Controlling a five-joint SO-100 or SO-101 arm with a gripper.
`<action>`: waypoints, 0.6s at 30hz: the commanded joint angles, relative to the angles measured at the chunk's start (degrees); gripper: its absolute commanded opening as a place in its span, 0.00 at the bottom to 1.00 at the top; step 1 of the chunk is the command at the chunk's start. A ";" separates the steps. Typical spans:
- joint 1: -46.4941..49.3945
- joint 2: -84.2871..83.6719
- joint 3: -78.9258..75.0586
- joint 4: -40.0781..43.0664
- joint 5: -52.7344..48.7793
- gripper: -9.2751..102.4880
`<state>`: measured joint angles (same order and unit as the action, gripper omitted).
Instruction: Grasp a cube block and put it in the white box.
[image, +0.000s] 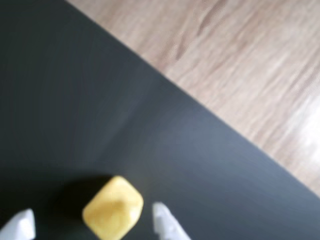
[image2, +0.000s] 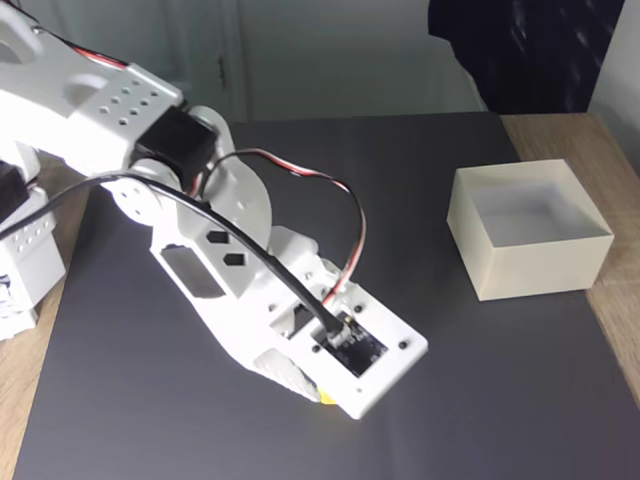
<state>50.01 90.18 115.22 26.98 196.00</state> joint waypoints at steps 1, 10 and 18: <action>-0.62 -0.35 -2.72 -1.14 0.00 0.36; -2.37 -2.55 -2.72 -1.41 0.26 0.35; -4.13 -3.96 -2.29 -1.58 0.88 0.32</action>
<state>46.93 85.87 114.87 26.02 196.52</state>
